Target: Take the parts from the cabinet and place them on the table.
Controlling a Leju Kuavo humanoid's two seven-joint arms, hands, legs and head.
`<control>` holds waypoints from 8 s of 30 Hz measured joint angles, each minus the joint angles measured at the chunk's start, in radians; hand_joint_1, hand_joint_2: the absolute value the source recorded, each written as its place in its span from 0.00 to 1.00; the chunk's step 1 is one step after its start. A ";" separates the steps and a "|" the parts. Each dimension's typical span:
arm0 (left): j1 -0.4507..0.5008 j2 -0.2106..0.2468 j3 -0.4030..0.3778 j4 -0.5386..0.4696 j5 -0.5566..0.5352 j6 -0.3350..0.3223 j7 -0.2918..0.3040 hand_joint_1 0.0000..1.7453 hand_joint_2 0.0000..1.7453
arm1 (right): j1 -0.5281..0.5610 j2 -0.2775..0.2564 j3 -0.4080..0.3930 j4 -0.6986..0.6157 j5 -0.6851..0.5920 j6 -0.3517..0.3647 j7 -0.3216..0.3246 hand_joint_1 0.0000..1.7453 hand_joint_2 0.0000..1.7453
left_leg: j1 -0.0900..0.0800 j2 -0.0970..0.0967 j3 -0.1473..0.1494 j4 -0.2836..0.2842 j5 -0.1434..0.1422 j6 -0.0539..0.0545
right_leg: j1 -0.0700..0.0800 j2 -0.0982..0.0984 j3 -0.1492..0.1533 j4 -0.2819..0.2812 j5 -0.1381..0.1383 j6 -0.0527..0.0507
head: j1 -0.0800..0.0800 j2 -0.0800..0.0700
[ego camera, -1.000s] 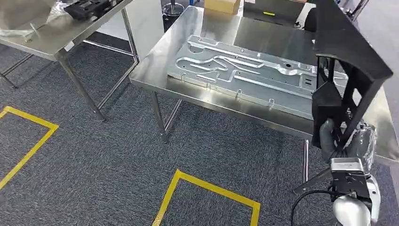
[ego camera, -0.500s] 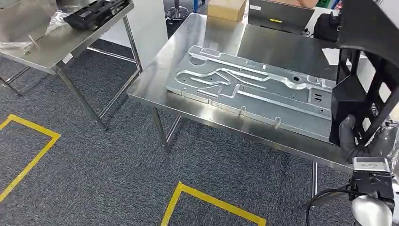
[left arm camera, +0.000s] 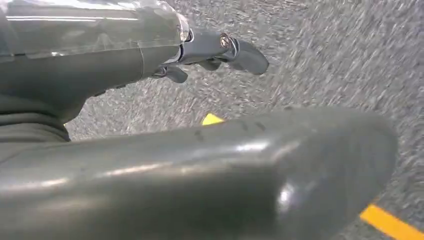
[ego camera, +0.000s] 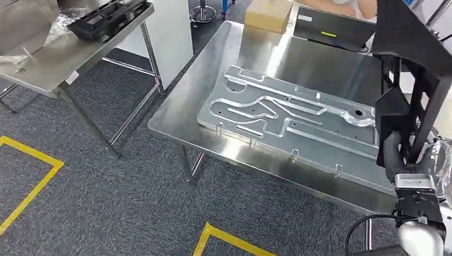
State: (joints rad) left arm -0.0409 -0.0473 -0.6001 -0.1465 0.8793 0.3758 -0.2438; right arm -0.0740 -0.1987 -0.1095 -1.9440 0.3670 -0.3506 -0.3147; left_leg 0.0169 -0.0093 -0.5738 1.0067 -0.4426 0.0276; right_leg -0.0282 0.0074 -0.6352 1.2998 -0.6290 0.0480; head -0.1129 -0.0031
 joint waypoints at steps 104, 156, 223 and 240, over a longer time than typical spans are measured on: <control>-0.014 -0.014 0.022 0.000 0.087 -0.097 -0.100 0.00 0.00 | -0.002 0.073 -0.071 0.265 0.266 0.202 0.123 0.00 0.00 | -0.010 0.012 -0.090 0.073 -0.017 -0.047 | 0.005 -0.012 0.085 -0.273 0.142 -0.062 | -0.001 0.000; -0.007 -0.031 0.053 0.000 0.156 -0.083 -0.140 0.00 0.00 | 0.429 0.158 -0.178 0.114 0.254 0.063 -0.153 0.00 0.00 | -0.030 -0.022 -0.013 -0.041 0.042 0.015 | 0.006 -0.011 0.032 -0.051 0.061 -0.014 | -0.003 0.000; 0.002 0.011 -0.097 0.000 0.081 0.024 -0.204 0.00 0.00 | 0.038 0.291 -0.195 1.734 0.334 0.190 0.400 0.00 0.00 | -0.029 -0.103 0.011 -0.005 -0.011 -0.006 | 0.026 0.049 0.096 -0.283 0.130 -0.060 | -0.008 0.000; 0.009 0.014 -0.111 0.000 0.063 0.050 -0.166 0.00 0.00 | 0.022 0.314 -0.196 1.744 0.337 0.212 0.447 0.00 0.00 | -0.013 0.040 0.013 -0.007 -0.016 -0.020 | 0.017 -0.136 0.139 -0.306 0.113 -0.031 | -0.008 0.000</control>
State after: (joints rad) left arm -0.0318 -0.0328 -0.7115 -0.1465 0.9422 0.4253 -0.4097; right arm -0.0515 0.1156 -0.3052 -0.1995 0.7038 -0.1385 0.1320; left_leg 0.0040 0.0303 -0.5610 0.9995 -0.4584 0.0081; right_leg -0.0113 -0.1288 -0.4962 0.9939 -0.5155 0.0170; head -0.1213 -0.0031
